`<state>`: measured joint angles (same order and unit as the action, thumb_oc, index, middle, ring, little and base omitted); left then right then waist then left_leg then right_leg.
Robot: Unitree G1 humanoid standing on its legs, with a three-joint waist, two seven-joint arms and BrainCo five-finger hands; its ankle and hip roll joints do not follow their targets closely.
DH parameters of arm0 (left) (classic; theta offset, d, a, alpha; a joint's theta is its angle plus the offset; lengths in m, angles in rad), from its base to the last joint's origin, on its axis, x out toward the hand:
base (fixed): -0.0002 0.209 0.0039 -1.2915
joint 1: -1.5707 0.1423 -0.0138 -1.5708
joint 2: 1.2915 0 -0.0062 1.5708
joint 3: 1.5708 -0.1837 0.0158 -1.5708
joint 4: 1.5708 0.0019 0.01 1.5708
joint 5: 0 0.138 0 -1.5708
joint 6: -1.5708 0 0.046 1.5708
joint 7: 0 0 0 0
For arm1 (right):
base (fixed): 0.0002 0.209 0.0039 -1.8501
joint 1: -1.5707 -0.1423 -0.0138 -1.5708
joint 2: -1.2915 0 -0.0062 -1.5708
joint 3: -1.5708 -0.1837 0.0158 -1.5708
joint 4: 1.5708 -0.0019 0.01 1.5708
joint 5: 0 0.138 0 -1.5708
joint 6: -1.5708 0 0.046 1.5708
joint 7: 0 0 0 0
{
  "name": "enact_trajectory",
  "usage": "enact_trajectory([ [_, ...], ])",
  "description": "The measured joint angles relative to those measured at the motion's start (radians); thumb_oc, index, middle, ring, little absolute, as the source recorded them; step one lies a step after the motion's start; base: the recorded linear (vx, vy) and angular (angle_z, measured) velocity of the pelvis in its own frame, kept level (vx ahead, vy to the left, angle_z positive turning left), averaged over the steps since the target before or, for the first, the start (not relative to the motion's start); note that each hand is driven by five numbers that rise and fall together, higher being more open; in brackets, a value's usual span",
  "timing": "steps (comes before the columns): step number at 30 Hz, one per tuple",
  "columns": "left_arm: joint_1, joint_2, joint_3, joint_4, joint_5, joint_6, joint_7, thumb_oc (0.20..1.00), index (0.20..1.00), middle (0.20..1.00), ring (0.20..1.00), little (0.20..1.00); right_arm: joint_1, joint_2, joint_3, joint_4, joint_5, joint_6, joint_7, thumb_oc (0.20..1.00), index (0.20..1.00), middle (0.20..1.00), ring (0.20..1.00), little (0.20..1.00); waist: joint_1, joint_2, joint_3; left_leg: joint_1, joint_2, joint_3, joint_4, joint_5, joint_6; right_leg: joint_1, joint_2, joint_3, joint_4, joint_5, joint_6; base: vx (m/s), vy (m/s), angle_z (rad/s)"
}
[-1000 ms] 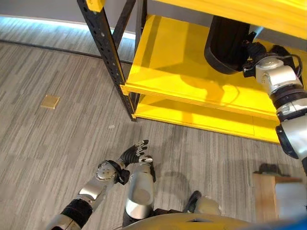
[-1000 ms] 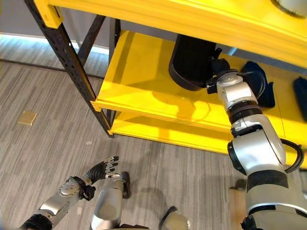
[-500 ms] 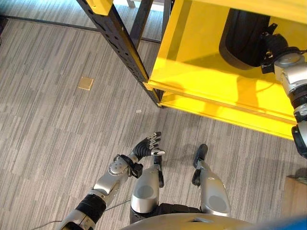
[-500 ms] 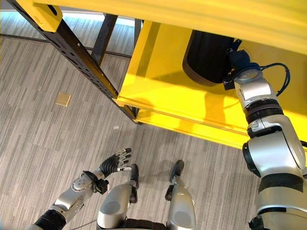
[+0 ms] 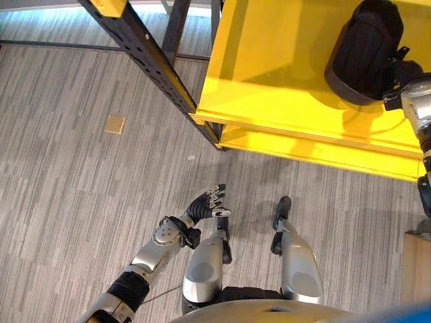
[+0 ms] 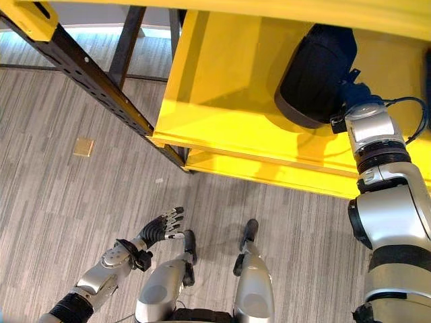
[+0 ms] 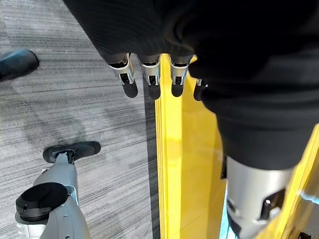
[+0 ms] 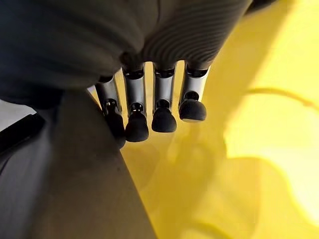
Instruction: Move parts from the plastic box to the shelf.
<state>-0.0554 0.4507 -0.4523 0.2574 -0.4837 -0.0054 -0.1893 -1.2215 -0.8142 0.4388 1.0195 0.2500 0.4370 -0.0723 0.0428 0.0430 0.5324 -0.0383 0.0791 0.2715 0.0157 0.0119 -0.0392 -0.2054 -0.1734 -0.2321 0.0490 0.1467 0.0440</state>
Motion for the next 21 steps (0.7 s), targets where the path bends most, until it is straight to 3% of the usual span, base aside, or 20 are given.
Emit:
enact_trajectory([
  [3, 0.005, 0.000, 0.001, 0.000, 0.001, -0.001, 0.003, 1.000, 1.000, 1.000, 1.000, 1.000, 0.003, -0.029, 0.008, 0.000, -0.093, 0.006, 0.027, 0.200, 0.200, 0.200, 0.200, 0.200, -0.007, 0.000, 0.000, 0.014, 0.010, 0.012, -0.017, 0.007, -0.008, 0.002, 0.016, 0.010, -0.005, 0.001, -0.002, 0.03, -0.083, -0.15],
  [8, 0.007, 0.015, 0.004, 0.001, 0.002, 0.000, 0.017, 1.000, 1.000, 1.000, 1.000, 1.000, -0.018, -0.134, 0.073, -0.010, -0.201, -0.039, 0.040, 0.200, 0.200, 0.200, 0.200, 0.200, -0.006, -0.014, -0.008, 0.020, 0.062, 0.025, -0.034, 0.026, -0.035, -0.013, 0.067, 0.009, 0.007, -0.019, -0.017, 0.01, -0.237, -0.11],
  [14, 0.009, 0.024, 0.012, 0.000, 0.005, 0.003, -0.001, 1.000, 1.000, 1.000, 1.000, 1.000, -0.098, -0.138, 0.121, -0.018, -0.276, -0.053, 0.044, 0.200, 0.200, 0.200, 0.200, 0.200, -0.009, -0.023, -0.012, 0.018, 0.112, 0.024, -0.049, 0.048, -0.064, -0.033, 0.117, 0.007, 0.031, -0.040, -0.050, 0.01, -0.151, -0.07],
  [21, 0.025, 0.037, 0.054, 0.001, 0.019, 0.023, -0.016, 1.000, 1.000, 1.000, 1.000, 1.000, -0.123, -0.138, 0.197, -0.037, -0.353, -0.092, 0.051, 0.200, 0.200, 0.200, 0.200, 0.200, 0.014, -0.023, -0.020, -0.019, 0.144, 0.021, -0.043, 0.065, -0.085, -0.107, 0.136, -0.002, 0.116, -0.082, -0.097, 0.03, -0.139, 0.00],
])
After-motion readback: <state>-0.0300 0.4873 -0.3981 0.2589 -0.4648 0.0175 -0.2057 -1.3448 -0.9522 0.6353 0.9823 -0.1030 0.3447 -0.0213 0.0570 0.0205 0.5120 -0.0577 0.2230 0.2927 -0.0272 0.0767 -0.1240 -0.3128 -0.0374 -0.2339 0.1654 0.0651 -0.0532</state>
